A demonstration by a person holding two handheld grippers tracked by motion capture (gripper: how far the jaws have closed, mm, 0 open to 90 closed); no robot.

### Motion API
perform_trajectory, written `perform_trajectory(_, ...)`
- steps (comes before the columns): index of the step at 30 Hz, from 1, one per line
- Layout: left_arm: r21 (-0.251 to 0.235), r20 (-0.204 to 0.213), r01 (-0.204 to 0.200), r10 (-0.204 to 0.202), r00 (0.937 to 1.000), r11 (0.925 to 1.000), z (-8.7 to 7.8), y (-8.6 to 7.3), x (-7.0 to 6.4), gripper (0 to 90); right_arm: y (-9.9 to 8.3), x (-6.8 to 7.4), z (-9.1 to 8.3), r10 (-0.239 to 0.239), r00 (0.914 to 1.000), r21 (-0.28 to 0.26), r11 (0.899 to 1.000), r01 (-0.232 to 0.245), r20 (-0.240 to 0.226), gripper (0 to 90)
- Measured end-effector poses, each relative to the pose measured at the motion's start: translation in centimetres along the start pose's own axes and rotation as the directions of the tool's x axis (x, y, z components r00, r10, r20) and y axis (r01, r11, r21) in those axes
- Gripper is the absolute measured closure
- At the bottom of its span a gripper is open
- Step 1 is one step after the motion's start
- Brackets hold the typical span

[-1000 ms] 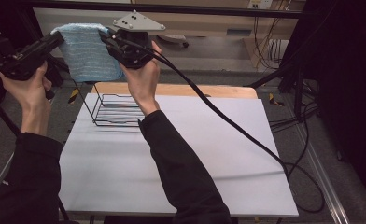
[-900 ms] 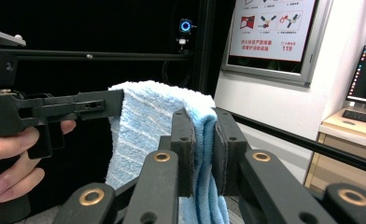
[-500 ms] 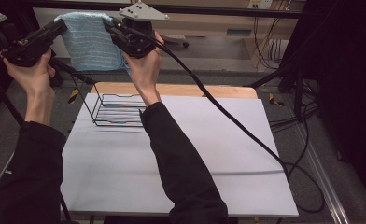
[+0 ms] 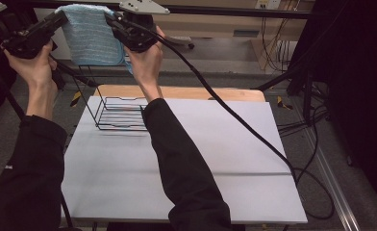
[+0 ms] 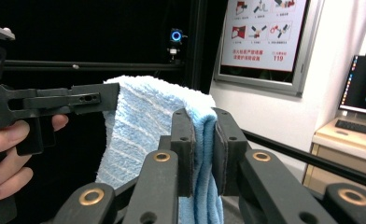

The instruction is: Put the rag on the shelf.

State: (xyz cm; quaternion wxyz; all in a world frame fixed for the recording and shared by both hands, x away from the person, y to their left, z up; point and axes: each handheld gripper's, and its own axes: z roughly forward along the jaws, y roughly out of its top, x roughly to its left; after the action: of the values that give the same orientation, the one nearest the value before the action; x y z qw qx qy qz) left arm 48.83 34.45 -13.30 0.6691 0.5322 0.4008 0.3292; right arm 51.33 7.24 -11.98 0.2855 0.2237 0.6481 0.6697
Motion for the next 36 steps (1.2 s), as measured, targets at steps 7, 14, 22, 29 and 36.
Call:
perform_trajectory(7,0.022,0.017,0.020,-0.021,0.9996,0.9996,1.0,-1.7,1.5,82.0,-1.3,-0.7,0.9,0.007,0.9999,0.041,0.999,-0.008,0.011,81.0)
perform_trajectory(14,0.085,-0.009,0.009,-0.008,0.9999,0.9963,2.0,-3.2,2.4,82.0,-3.1,-1.3,2.0,-0.006,0.9996,0.095,0.995,0.003,0.029,81.0)
perform_trajectory(22,0.121,-0.004,-0.002,0.003,1.0000,0.9927,2.7,-4.1,2.9,82.0,-4.1,-1.7,2.4,0.011,0.9993,0.108,0.994,-0.015,0.035,81.0)
perform_trajectory(29,0.158,0.009,-0.013,0.011,0.9999,0.9874,2.7,-5.5,2.8,81.9,-5.6,-2.1,2.0,0.022,0.9989,0.137,0.990,-0.028,0.042,80.7)
perform_trajectory(36,0.192,0.034,-0.023,0.017,0.9993,0.9812,1.8,-7.1,2.9,81.8,-7.1,-2.0,1.3,0.039,0.9986,0.168,0.985,-0.045,0.036,80.7)
